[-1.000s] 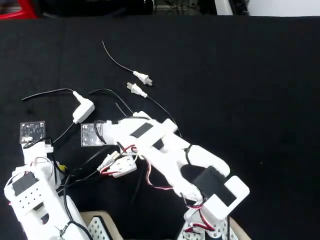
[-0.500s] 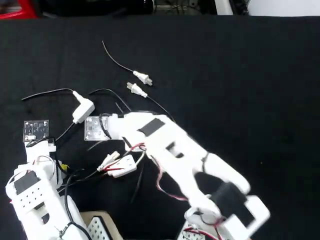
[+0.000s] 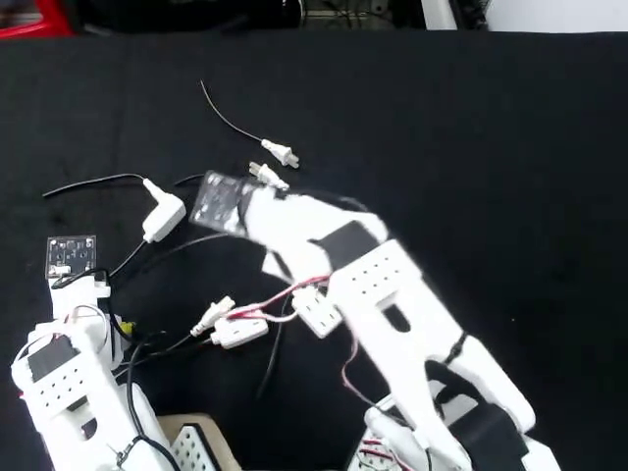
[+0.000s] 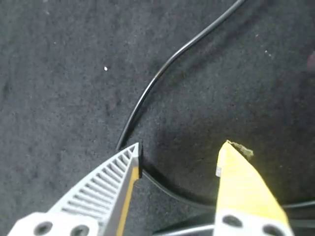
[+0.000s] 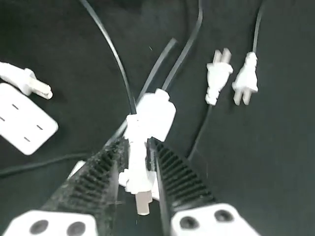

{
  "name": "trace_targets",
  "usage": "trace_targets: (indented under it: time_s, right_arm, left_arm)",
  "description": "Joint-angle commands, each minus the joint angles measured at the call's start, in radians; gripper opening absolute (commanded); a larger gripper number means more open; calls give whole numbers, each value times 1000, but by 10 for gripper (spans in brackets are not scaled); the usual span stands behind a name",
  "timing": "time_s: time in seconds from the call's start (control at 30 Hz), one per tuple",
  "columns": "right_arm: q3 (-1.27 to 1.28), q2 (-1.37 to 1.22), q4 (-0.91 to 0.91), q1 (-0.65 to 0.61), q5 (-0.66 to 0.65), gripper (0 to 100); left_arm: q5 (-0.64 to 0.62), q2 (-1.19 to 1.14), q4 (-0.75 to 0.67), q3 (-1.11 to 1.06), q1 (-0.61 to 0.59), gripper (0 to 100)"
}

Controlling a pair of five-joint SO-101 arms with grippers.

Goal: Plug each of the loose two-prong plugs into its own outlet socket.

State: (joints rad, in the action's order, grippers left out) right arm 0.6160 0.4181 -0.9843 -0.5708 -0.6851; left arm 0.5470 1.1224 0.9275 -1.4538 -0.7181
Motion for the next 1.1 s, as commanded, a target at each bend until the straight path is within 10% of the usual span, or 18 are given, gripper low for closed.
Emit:
trace_targets:
  time_s: [0.0, 0.43, 1.07]
  right_arm:
    - [-139, 18, -146, 68, 20, 11]
    - [-292, -165, -216, 219, 114, 11]
    - [-70, 644, -98, 121, 517, 11]
  left_arm:
    - [-8, 9, -15, 5, 8, 252]
    - [-12, 9, -21, 10, 19, 252]
    - [-155, 9, -278, -31, 170, 252]
